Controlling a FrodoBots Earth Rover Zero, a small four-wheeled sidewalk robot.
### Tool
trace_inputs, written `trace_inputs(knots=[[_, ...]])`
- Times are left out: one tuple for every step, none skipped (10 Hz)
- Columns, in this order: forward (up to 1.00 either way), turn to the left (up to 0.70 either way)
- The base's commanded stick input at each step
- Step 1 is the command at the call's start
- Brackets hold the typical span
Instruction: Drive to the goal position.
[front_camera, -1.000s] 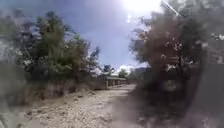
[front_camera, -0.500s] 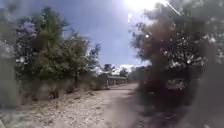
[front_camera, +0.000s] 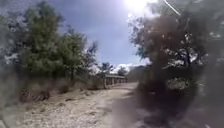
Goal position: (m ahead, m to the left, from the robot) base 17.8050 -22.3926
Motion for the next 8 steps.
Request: trace_inputs(knots=[[0.7, 0.0], [0.7, 0.0], [0.7, 0.0], [0.7, 0.0], [0.7, 0.0], [0.7, 0.0], [0.7, 0.0], [0.7, 0.0]])
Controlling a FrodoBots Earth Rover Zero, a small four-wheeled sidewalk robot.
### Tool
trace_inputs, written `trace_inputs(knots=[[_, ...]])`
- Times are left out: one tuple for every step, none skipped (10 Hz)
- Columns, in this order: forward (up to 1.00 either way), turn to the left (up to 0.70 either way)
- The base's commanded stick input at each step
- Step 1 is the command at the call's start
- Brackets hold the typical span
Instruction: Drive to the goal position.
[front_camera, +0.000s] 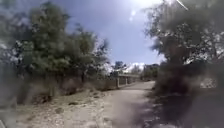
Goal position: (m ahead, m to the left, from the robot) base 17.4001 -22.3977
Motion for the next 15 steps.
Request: trace_inputs(knots=[[0.7, 0.0], [0.7, 0.0], [0.7, 0.0], [0.7, 0.0], [0.7, 0.0], [0.7, 0.0], [0.7, 0.0], [0.7, 0.0], [0.7, 0.0], [0.7, 0.0], [0.7, 0.0], [0.7, 0.0], [0.7, 0.0], [0.7, -0.35], [0.7, -0.35]])
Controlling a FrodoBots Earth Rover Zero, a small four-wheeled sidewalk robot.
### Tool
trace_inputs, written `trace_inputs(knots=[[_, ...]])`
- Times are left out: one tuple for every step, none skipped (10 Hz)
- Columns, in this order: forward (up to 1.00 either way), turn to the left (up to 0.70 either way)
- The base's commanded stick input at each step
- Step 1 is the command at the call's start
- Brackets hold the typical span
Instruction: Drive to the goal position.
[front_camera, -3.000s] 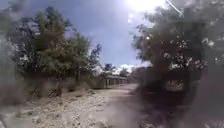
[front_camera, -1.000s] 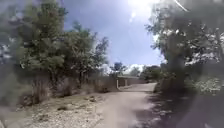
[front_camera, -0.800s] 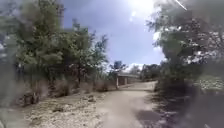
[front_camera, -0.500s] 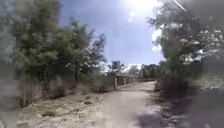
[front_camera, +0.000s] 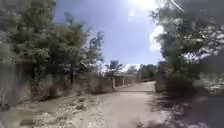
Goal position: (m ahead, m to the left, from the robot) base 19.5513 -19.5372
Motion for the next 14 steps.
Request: trace_inputs(knots=[[0.7, -0.35], [0.7, 0.0], [0.7, 0.0], [0.7, 0.0], [0.7, 0.0], [0.7, 0.0], [0.7, 0.0], [0.7, 0.0], [0.7, 0.0], [0.7, 0.0], [0.7, 0.0], [0.7, 0.0], [0.7, 0.0], [0.7, 0.0]])
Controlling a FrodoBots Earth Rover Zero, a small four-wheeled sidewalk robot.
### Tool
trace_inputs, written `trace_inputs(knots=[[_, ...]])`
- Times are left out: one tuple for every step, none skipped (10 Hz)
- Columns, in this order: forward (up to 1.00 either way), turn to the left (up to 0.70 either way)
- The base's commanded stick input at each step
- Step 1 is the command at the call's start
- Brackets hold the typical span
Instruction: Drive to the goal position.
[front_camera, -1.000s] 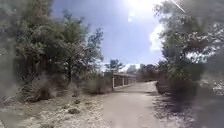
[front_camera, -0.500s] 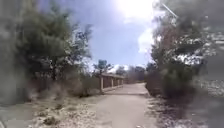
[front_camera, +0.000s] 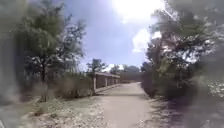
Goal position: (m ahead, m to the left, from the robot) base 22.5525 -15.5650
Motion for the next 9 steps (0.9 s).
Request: trace_inputs(knots=[[0.7, 0.0], [0.7, 0.0], [0.7, 0.0], [0.7, 0.0], [0.7, 0.0], [0.7, 0.0], [0.7, 0.0], [0.7, 0.0], [0.7, 0.0]])
